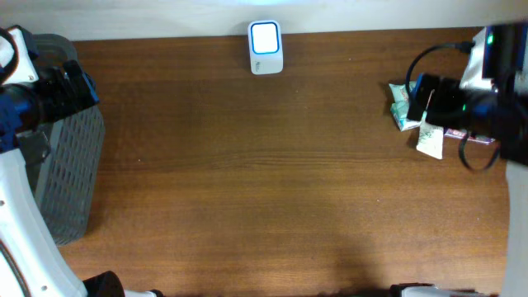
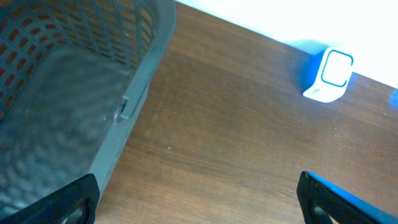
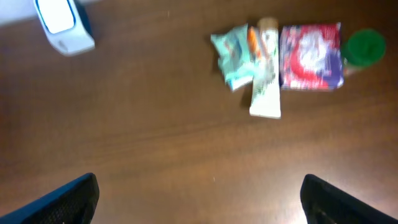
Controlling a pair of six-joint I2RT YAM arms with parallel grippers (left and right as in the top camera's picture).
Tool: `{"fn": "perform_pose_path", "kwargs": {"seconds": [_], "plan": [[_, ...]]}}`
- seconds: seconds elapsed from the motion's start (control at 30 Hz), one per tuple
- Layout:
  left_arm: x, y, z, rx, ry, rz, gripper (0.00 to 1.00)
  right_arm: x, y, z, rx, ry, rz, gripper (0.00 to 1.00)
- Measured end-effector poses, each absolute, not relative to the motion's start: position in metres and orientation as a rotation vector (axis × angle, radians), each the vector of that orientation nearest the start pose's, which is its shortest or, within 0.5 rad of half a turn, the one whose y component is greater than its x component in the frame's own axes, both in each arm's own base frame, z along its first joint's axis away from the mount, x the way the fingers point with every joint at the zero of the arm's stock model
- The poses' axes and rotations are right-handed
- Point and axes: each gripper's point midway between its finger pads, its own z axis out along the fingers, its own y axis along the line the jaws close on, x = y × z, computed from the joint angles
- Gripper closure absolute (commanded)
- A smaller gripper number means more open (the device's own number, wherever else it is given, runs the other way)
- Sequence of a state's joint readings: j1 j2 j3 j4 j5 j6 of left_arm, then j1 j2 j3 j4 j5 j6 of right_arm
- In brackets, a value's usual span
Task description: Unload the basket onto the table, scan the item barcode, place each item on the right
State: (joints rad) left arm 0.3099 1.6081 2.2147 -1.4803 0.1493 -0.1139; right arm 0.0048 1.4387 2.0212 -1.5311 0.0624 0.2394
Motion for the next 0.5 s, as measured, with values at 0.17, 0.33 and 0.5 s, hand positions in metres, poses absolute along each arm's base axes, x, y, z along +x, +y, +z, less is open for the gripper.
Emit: {"fn": "perform_pose_path", "kwargs": {"seconds": [0.17, 0.33, 0.5], "plan": [[0.344, 0.083, 0.379, -0.447, 2.395, -0.094, 0.01, 0.227, 0.002, 0.327, 0.287, 2.556, 0.081, 0.01], [0.344, 0.083, 0.379, -0.447, 2.393, -0.094, 0.01, 0.185, 0.011, 0.315, 0.281, 2.674, 0.140, 0.01], [0.344, 0.084, 0.379, -0.447, 2.393, -0.094, 0.01, 0.192, 0.012, 0.309, 0.284, 2.710, 0.139, 0.01]]}}
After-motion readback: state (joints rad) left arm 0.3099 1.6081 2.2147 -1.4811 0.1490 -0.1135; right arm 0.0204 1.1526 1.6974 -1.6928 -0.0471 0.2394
